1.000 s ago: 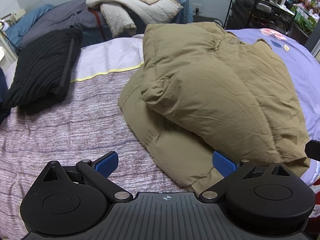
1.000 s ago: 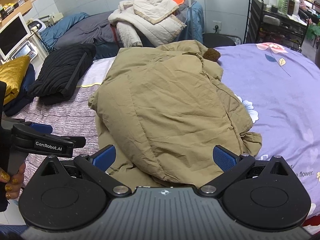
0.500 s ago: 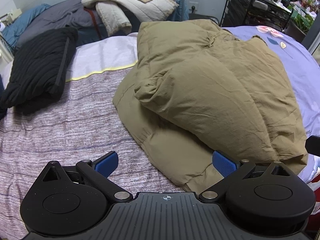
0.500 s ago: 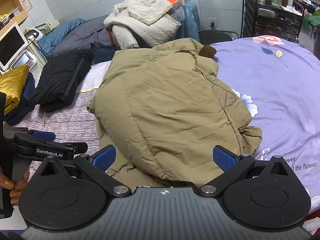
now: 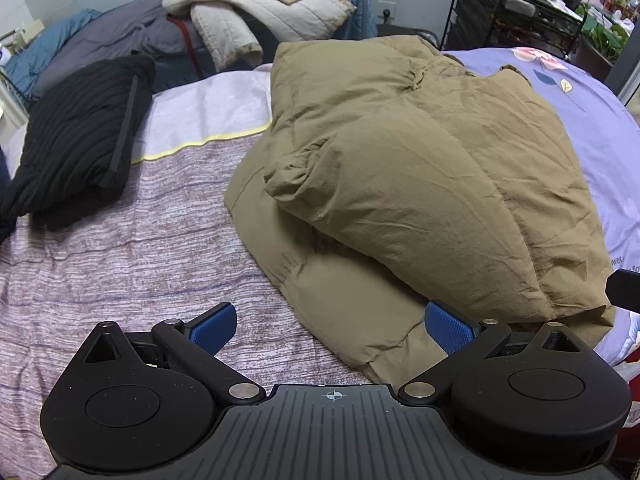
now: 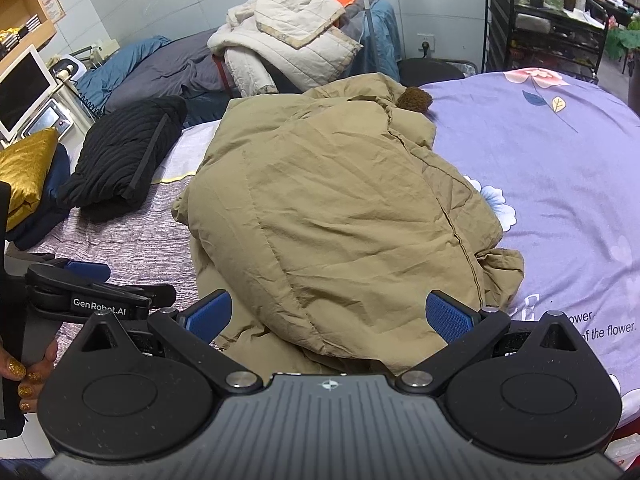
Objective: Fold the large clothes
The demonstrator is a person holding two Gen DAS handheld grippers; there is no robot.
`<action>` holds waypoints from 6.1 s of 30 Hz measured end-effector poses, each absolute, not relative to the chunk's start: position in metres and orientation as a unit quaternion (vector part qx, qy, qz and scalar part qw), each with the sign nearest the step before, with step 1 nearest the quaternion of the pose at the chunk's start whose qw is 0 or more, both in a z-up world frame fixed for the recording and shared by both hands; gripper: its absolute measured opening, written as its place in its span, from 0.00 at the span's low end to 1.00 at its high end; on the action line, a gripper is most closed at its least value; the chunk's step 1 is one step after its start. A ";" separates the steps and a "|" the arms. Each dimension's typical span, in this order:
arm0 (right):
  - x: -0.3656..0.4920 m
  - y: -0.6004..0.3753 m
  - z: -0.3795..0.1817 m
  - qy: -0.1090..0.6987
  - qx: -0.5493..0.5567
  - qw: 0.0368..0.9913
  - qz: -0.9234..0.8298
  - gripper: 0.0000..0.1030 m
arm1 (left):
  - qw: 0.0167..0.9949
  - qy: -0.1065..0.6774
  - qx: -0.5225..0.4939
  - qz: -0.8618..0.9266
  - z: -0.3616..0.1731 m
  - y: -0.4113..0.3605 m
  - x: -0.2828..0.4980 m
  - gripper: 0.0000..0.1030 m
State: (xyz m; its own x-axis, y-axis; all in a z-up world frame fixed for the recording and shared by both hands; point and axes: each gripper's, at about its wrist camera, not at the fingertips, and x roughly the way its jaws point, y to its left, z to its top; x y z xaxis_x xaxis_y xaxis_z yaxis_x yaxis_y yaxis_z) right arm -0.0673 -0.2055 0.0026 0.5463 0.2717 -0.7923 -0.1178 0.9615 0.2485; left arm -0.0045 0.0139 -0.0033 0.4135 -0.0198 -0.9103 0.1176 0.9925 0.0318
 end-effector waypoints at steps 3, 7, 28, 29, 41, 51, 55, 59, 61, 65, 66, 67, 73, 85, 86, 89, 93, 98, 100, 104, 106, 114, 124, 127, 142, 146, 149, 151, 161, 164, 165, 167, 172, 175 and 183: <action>-0.067 -0.206 0.002 0.463 0.083 0.875 0.112 1.00 | 0.839 0.541 0.044 -0.040 -0.003 0.014 -0.005 1.00; -0.067 -0.207 0.001 0.463 0.081 0.876 0.112 1.00 | 0.839 0.541 0.044 -0.040 -0.003 0.014 -0.006 1.00; -0.022 -0.197 -0.016 0.433 -0.006 0.891 0.139 1.00 | 0.840 0.540 0.018 0.048 -0.003 0.080 -0.007 1.00; -0.014 -0.194 -0.020 0.427 -0.021 0.893 0.140 1.00 | 0.840 0.540 0.014 0.059 -0.002 0.089 -0.009 1.00; 0.060 -0.140 -0.044 0.443 0.078 0.867 0.214 0.27 | 0.822 0.540 -0.045 0.175 0.002 0.178 -0.048 1.00; -0.036 0.062 0.007 0.443 0.088 0.695 0.559 0.02 | 0.834 0.451 -0.059 0.313 0.074 0.268 -0.073 1.00; -0.081 0.112 0.007 0.456 0.066 0.606 0.649 0.02 | 0.831 0.435 -0.061 0.342 0.088 0.291 -0.075 1.00; -0.084 0.108 0.006 0.428 0.045 0.667 0.608 0.53 | 0.841 0.446 -0.067 0.300 0.080 0.283 -0.059 1.00; -0.074 0.084 0.010 0.418 0.061 0.700 0.576 0.82 | 0.851 0.457 -0.078 0.247 0.072 0.268 -0.042 1.00; -0.040 0.013 0.015 0.410 0.098 0.760 0.494 0.85 | 0.878 0.457 -0.090 0.110 0.052 0.230 0.009 1.00; -0.032 -0.008 0.014 0.414 0.106 0.774 0.468 0.85 | 0.883 0.455 -0.087 0.078 0.047 0.217 0.024 1.00; -0.023 -0.024 0.010 0.416 0.112 0.789 0.438 0.85 | 0.886 0.454 -0.083 0.048 0.043 0.204 0.040 1.00; -0.018 -0.139 -0.013 0.423 0.176 0.849 0.262 0.85 | 0.897 0.433 -0.056 -0.078 0.004 0.148 0.133 1.00; -0.019 -0.271 -0.049 0.354 0.356 0.864 0.040 0.90 | 0.829 0.511 -0.167 -0.155 -0.085 0.122 0.217 1.00; -0.007 -0.272 -0.053 0.351 0.363 0.862 0.042 0.90 | 0.832 0.508 -0.162 -0.152 -0.083 0.120 0.211 1.00; 0.039 -0.273 -0.064 0.363 0.383 0.847 0.060 0.89 | 0.834 0.509 -0.156 -0.143 -0.074 0.127 0.193 1.00; 0.106 -0.253 -0.098 0.412 0.384 0.825 0.046 0.88 | 0.846 0.495 -0.167 -0.104 -0.054 0.165 0.155 1.00; 0.131 -0.188 -0.096 0.446 0.383 0.798 0.131 0.23 | 0.859 0.477 -0.188 -0.009 -0.038 0.240 0.092 1.00; 0.130 -0.142 -0.070 0.430 0.391 0.784 0.220 0.16 | 0.859 0.476 -0.182 0.038 -0.034 0.264 0.068 1.00; 0.131 -0.019 -0.014 0.413 0.395 0.720 0.395 0.12 | 0.868 0.444 -0.193 0.109 -0.016 0.295 0.023 1.00; 0.126 0.048 0.012 0.409 0.384 0.684 0.466 0.12 | 0.871 0.428 -0.201 0.134 -0.007 0.304 0.005 1.00; 0.092 0.205 0.033 0.461 0.383 0.536 0.594 0.12 | 0.855 0.443 -0.206 0.175 -0.015 0.317 -0.020 1.00; 0.089 0.199 0.003 0.532 0.294 0.620 0.496 0.81 | 0.833 0.496 -0.193 0.152 -0.054 0.302 -0.009 1.00; 0.091 0.124 -0.004 0.506 0.345 0.633 0.473 0.82 | 0.838 0.494 -0.189 0.132 -0.052 0.294 -0.003 1.00; -0.016 -0.322 -0.094 0.489 0.392 0.779 0.033 0.88 | 0.874 0.444 -0.196 0.029 0.004 0.192 0.023 1.00; 0.028 -0.344 -0.154 0.481 0.383 0.786 0.066 0.85 | 0.856 0.451 -0.252 0.033 -0.002 0.153 0.017 1.00; 0.065 -0.337 -0.208 0.489 0.408 0.768 0.066 0.79 | 0.852 0.460 -0.249 0.041 0.006 0.125 0.015 1.00; 0.083 -0.325 -0.230 0.475 0.456 0.748 0.087 0.72 | 0.857 0.456 -0.234 0.054 0.013 0.112 0.010 1.00; 0.108 -0.319 -0.202 0.412 0.552 0.713 0.132 0.09 | 0.871 0.434 -0.222 0.066 0.027 0.059 0.010 1.00; 0.098 -0.342 -0.141 0.355 0.559 0.731 0.163 0.08 | 0.875 0.429 -0.218 0.055 0.028 0.049 0.017 1.00; 0.094 -0.351 -0.118 0.331 0.554 0.743 0.178 0.07 | 0.875 0.427 -0.221 0.050 0.028 0.047 0.021 1.00; 0.084 -0.371 -0.072 0.283 0.556 0.753 0.209 0.08 | 0.876 0.425 -0.225 0.039 0.027 0.041 0.026 1.00; 0.063 -0.440 0.016 0.161 0.551 0.789 0.220 0.07 | 0.879 0.422 -0.221 0.010 0.024 0.026 0.041 1.00; 0.050 -0.499 0.050 0.095 0.529 0.826 0.168 0.07 | 0.878 0.427 -0.218 -0.009 0.019 0.017 0.050 1.00; 0.033 -0.627 0.013 0.129 0.453 0.880 -0.058 0.11 | 0.859 0.480 -0.176 -0.032 -0.022 0.000 0.060 1.00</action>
State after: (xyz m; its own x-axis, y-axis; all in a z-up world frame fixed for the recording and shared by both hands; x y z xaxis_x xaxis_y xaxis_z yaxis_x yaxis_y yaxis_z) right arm 0.0333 -0.6270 0.0133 0.9603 0.0147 -0.2786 0.2182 0.5828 0.7828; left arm 0.0599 -0.0001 -0.0221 0.5367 -0.2242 -0.8134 -0.1149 0.9357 -0.3336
